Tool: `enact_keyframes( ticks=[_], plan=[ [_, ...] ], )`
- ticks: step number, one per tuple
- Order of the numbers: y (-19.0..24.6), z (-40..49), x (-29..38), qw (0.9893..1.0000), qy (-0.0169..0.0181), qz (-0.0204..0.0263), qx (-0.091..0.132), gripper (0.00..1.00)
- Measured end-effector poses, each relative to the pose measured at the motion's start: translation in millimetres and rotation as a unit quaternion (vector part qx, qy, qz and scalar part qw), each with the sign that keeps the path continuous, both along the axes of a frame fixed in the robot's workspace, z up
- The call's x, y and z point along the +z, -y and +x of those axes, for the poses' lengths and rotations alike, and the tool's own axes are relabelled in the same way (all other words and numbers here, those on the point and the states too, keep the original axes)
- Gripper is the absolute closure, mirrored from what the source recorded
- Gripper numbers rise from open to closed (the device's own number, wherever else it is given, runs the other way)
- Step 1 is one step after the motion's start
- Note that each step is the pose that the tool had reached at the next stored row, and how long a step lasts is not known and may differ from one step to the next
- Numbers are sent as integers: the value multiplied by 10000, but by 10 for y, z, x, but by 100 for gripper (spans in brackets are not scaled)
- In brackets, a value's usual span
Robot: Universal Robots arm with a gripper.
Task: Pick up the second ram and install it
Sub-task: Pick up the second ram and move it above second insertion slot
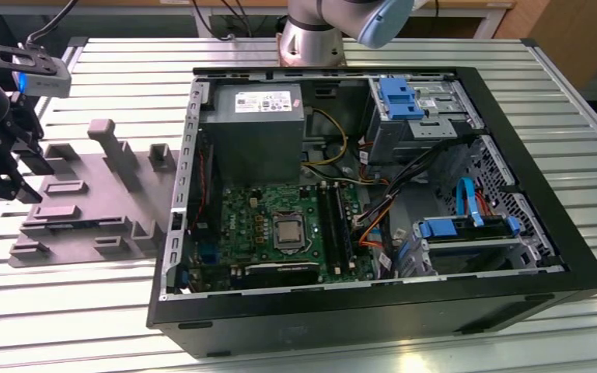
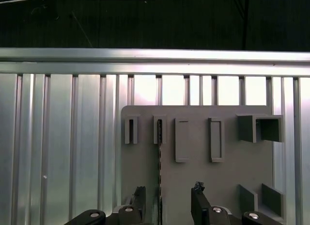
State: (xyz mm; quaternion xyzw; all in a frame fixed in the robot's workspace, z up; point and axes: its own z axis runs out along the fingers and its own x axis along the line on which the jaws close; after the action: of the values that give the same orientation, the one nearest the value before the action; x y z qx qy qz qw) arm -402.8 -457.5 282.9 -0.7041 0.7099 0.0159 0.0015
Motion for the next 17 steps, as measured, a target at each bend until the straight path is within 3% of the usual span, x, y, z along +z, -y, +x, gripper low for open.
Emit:
enact_keyframes(
  ticks=[11,13,14,17],
  plan=[
    [0,0,0,10000,5,0,0,50],
    [0,0,0,10000,5,0,0,52],
    [0,0,0,10000,6,0,0,59],
    [0,0,0,10000,6,0,0,59]
  ],
)
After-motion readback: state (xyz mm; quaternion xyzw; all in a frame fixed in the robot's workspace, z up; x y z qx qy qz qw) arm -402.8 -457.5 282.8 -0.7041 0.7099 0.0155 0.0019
